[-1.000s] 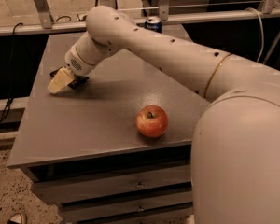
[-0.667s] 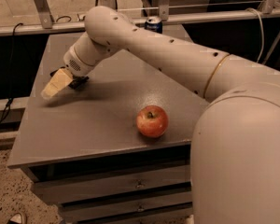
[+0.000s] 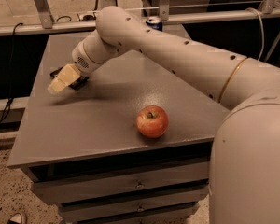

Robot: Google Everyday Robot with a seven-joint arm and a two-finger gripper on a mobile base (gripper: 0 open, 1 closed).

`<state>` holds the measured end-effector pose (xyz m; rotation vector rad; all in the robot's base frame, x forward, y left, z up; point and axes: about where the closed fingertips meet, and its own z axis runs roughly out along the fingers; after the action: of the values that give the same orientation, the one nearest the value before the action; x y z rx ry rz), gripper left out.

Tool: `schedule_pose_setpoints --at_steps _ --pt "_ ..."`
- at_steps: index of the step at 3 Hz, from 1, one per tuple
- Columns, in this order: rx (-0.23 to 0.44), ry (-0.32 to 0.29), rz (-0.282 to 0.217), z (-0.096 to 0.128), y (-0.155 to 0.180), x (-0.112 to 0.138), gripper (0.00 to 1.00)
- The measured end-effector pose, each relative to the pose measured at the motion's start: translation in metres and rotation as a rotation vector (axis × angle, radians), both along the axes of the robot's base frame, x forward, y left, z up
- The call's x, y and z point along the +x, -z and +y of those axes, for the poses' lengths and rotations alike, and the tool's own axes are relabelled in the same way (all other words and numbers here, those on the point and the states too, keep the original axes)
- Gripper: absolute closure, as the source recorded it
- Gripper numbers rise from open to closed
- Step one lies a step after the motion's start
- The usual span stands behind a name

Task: Pick rxbar chocolate

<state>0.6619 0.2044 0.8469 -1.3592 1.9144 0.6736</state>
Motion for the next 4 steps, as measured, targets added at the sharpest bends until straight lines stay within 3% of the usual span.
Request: schedule_pose_setpoints --at_steps 1,4 --pt "0.002 -0.007 0.010 0.0039 0.0101 0.0000 0.00" --pt "-0.013 0.003 -0.010 -0.0015 0.0109 0.0044 0.70"
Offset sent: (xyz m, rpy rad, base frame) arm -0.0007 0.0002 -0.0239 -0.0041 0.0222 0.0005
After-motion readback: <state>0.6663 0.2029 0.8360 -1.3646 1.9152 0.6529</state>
